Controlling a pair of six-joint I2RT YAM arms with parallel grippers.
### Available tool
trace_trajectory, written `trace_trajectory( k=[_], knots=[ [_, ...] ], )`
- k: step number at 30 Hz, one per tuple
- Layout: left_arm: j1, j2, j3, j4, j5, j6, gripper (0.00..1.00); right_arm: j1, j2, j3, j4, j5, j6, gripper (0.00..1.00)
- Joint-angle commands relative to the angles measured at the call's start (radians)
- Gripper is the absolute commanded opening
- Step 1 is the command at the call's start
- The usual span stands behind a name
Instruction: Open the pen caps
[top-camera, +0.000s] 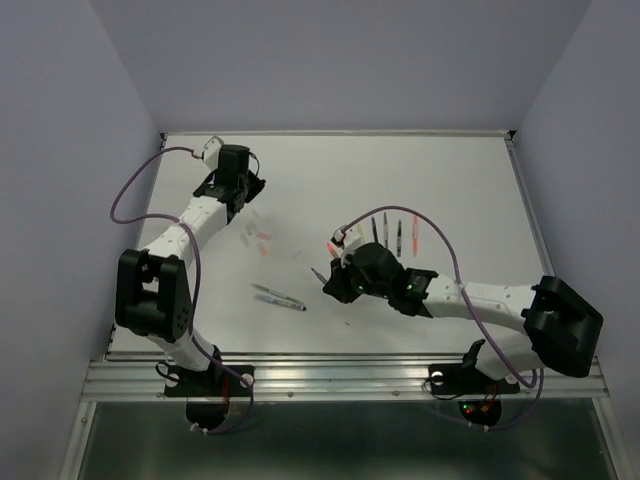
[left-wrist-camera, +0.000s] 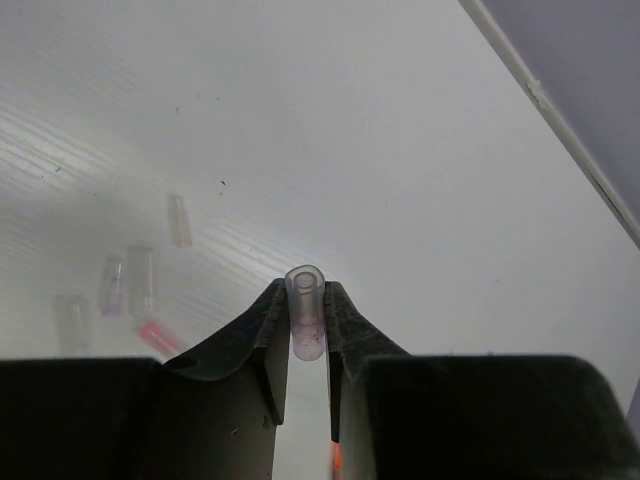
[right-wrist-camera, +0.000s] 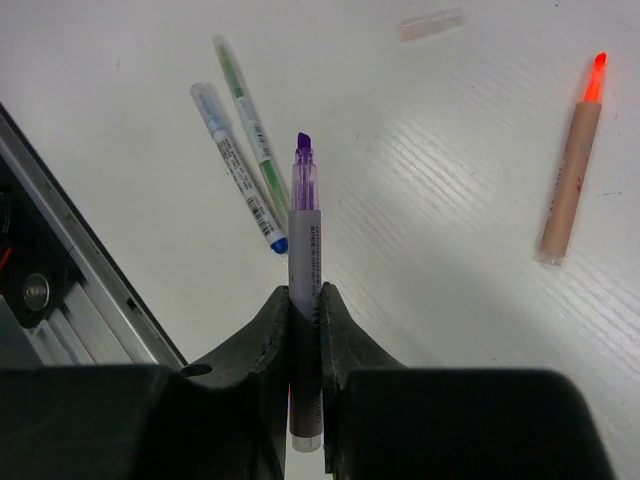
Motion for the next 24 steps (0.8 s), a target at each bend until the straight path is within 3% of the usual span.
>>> trace_trajectory(
  k=[1,7,14,21,24],
  knots=[
    [-0.005,-0.028,-0.037,0.041,-0.037,0.029,0.0,-0.052,-0.002,0.035,-0.001,-0.014,-0.002,0.01],
    [-0.006,-0.061,-0.156,0.011,0.02,0.077,0.0,-0.236,0.084,0.06,0.021,0.033,-0.074,0.01],
    [-0.031,-0.101,-0.274,-0.022,0.05,0.105,0.0,-0.284,0.224,0.133,0.078,0.002,-0.262,0.01],
    [-0.048,-0.112,-0.314,-0.065,0.024,0.097,0.0,-0.293,0.297,0.183,0.081,0.037,-0.265,0.09],
    [-0.052,-0.106,-0.317,-0.066,0.027,0.096,0.0,-0.293,0.31,0.183,0.079,0.052,-0.259,0.19]
  ],
)
